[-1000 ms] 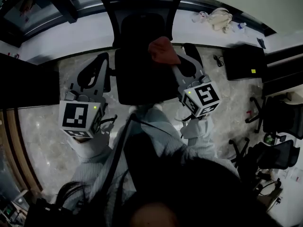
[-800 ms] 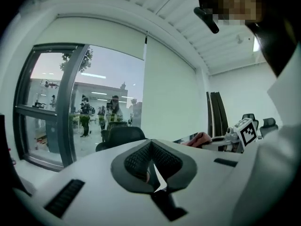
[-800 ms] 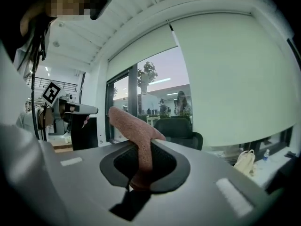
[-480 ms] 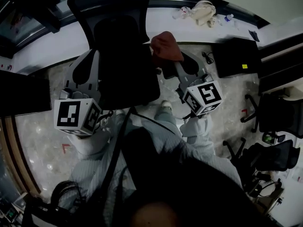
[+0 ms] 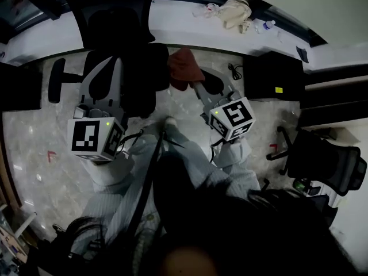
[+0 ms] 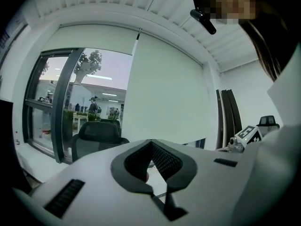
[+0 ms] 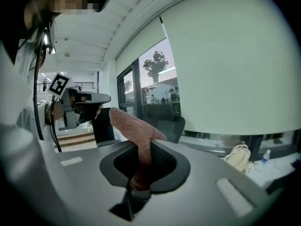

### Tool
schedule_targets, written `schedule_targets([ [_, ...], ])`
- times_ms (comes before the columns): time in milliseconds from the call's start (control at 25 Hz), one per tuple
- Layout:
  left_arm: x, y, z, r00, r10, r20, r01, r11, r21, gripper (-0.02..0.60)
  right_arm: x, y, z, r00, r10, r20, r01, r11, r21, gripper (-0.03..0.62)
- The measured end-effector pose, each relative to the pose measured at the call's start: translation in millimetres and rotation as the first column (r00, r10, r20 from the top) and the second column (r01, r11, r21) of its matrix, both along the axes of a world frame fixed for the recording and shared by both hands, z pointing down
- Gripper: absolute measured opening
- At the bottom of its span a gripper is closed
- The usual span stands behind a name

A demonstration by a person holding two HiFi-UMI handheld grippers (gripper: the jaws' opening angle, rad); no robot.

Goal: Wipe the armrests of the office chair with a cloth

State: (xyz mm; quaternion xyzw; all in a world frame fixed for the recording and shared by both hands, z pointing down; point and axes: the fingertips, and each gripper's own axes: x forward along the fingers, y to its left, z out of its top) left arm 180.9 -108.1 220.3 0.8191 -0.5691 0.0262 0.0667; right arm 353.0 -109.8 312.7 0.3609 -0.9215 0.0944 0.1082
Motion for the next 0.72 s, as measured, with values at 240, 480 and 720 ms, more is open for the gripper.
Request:
schedule_targets([
  [240, -4, 7, 26, 0.998, -0.055, 0.015, 0.055, 0.997, -0.044, 0.003, -45, 23, 75, 0.966, -0.259, -0.012, 0.253, 0.952, -0.174, 0.037],
  [480, -12, 6, 69, 0.995, -0.093, 0.024, 0.095, 0.989, -0.115, 0.003, -69, 25, 193, 0.937, -0.347, -0.048, 0.296, 0.857, -0.421, 0.037],
  [720, -18, -1, 114, 0.997, -0.057, 0.057, 0.066, 0.984, -0.164, 0.003, -65, -14, 274, 0.923, -0.352, -0.158, 0.23, 0.83, -0.509, 0.037],
])
